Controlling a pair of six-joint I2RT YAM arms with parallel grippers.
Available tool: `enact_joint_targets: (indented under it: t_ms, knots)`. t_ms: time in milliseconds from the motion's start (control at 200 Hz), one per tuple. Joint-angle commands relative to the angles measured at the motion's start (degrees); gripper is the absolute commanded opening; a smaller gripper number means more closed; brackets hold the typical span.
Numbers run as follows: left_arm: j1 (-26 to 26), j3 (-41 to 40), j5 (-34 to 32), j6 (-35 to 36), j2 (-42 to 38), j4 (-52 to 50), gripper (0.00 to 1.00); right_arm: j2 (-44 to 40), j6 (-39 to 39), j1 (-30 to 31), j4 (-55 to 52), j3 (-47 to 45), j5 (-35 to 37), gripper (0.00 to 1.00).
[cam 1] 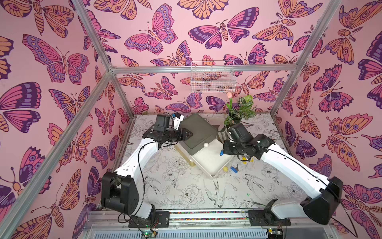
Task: Take the keys out of the drawer
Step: Place the key at the center of the board.
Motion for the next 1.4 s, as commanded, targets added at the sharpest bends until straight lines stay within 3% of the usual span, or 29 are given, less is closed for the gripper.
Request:
enact_joint_targets:
  t_ms: [0,260,491,871,1392]
  knots:
    - [0.44,0.16,1.74,-1.80,-2.13,-1.59,0.40,-4.71,0.43,0.02,-5.06,-2.37,4.05,0.00]
    - [-0.78,-1.03,3.11,-3.23,-4.55,-0.76,0.41,-15.71,2.07,-3.47,-9.32,-11.44,4.33,0.00]
    - [-3.05,-1.39,3.37,-2.85,-4.34,-0.54,0.43,-19.66,1.95,-9.39,-6.79,-21.44,-0.58,0.00]
    - [-4.67,-2.14,3.95,-1.74,-3.41,-0.48,0.45,-15.97,2.30,-13.14,2.03,-31.60,-6.39,0.00]
    - [-4.75,-2.60,3.99,-1.31,-2.59,-0.48,0.46,-5.75,1.27,-15.53,9.19,-33.62,-9.96,0.00]
